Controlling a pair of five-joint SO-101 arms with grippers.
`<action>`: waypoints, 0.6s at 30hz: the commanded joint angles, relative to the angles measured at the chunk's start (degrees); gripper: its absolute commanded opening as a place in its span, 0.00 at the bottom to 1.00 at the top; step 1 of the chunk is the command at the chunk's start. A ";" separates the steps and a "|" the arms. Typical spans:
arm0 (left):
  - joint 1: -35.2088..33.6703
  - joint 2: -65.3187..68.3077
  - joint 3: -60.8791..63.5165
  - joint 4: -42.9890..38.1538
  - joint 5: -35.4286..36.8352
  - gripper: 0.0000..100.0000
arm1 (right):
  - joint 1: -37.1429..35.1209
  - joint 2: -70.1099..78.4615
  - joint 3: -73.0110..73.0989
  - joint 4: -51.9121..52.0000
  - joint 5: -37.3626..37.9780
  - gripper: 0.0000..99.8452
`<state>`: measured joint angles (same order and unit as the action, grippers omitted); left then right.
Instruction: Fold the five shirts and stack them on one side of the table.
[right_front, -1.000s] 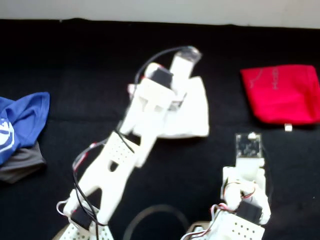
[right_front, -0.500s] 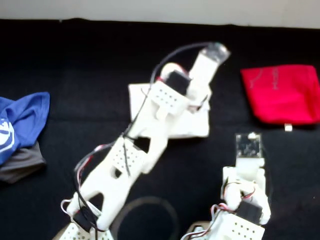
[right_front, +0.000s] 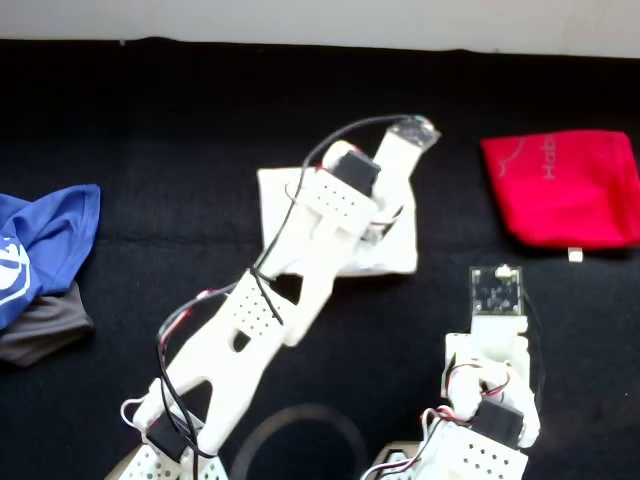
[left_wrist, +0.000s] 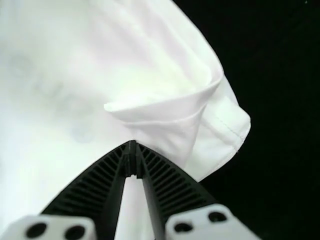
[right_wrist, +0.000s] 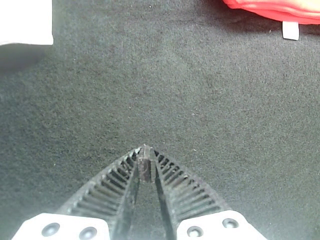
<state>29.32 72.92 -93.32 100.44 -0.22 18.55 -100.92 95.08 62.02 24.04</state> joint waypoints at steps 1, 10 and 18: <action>2.68 -2.07 -1.98 0.18 0.70 0.01 | 0.66 0.57 8.22 -0.92 0.18 0.01; 10.24 -8.48 -1.98 0.70 0.70 0.01 | 0.66 0.57 8.22 -0.92 0.18 0.01; 3.74 -14.64 -1.98 0.53 0.62 0.01 | 0.66 0.57 8.22 -0.92 0.18 0.01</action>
<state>36.62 63.43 -93.32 100.62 0.22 18.55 -100.92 95.08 62.02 24.04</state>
